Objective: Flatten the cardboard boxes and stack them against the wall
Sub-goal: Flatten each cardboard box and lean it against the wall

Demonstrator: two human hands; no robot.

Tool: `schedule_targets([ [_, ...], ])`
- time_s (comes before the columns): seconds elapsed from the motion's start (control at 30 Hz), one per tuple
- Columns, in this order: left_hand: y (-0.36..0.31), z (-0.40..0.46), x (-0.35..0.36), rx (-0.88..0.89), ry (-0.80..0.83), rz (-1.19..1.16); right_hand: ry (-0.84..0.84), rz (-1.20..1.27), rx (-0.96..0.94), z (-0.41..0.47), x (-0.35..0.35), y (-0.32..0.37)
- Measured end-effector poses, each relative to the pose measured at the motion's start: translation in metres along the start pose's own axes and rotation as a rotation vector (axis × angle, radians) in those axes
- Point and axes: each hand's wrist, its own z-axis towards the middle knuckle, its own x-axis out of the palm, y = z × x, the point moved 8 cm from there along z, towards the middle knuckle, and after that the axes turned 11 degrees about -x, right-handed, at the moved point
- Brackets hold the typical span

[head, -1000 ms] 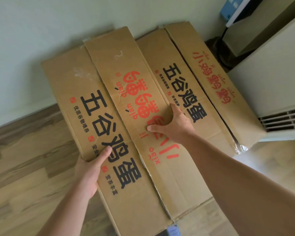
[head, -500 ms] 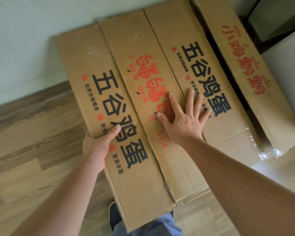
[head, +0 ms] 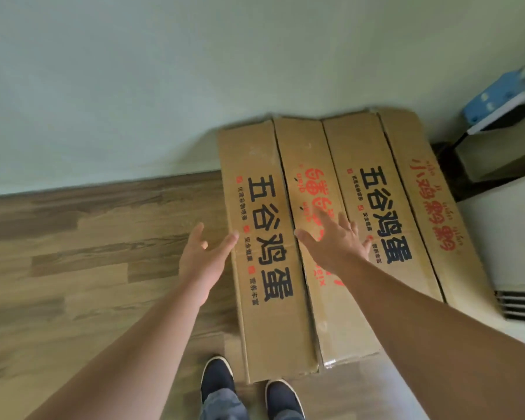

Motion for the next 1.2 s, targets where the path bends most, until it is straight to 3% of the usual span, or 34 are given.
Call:
schedule_targets([
  [0.17, -0.007, -0.051, -0.103, 0.059, -0.160, -0.099, 0.043, -0.023, -0.219, -0.032, -0.031, 0.105],
  [0.43, 0.066, -0.136, -0.308, 0.117, -0.450, -0.259, 0.098, -0.039, -0.601, -0.144, -0.014, 0.340],
  [0.6, 0.170, -0.185, -0.449, 0.000, -0.614, -0.368, 0.195, -0.129, -0.791, -0.246, 0.061, 0.480],
  [0.93, 0.423, -0.370, -0.739, -0.094, -0.927, -0.498, 0.366, -0.083, -1.053, -0.531, 0.253, 0.743],
  [1.2, 0.580, -0.454, -0.870, -0.202, -1.102, -0.552, 0.608, -0.128, -1.193, -0.704, 0.394, 0.874],
])
